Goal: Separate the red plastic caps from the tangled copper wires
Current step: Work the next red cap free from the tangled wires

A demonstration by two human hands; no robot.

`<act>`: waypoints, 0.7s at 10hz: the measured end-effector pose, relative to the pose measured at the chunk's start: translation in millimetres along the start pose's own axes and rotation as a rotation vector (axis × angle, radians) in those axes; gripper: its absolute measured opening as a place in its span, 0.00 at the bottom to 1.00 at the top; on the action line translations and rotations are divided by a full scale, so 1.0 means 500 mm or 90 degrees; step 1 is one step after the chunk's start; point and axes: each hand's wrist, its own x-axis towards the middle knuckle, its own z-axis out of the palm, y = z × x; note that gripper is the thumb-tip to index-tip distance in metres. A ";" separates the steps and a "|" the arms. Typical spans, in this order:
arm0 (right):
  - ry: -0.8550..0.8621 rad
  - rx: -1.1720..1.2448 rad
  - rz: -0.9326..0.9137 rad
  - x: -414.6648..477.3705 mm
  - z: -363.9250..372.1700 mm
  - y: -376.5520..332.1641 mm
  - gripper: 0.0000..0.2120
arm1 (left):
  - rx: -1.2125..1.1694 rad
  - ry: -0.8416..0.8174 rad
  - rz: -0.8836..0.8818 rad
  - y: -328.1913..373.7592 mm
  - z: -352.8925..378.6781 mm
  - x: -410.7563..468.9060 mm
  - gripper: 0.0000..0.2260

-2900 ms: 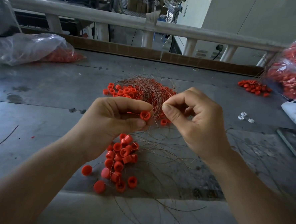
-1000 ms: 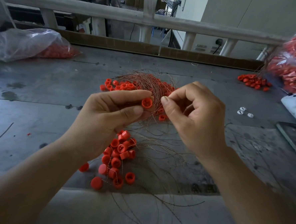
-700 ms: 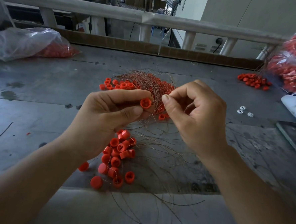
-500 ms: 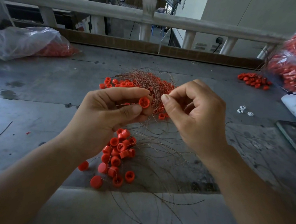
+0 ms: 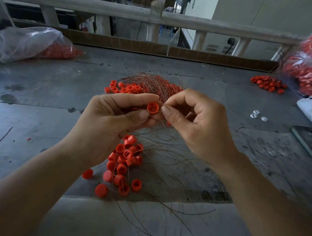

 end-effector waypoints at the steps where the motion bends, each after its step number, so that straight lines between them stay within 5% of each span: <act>1: -0.005 0.019 0.015 0.000 0.000 -0.003 0.03 | -0.003 -0.002 -0.002 0.000 0.001 0.000 0.13; 7: -0.044 0.141 0.089 0.001 -0.004 -0.008 0.07 | 0.015 -0.009 0.023 0.002 0.006 -0.001 0.11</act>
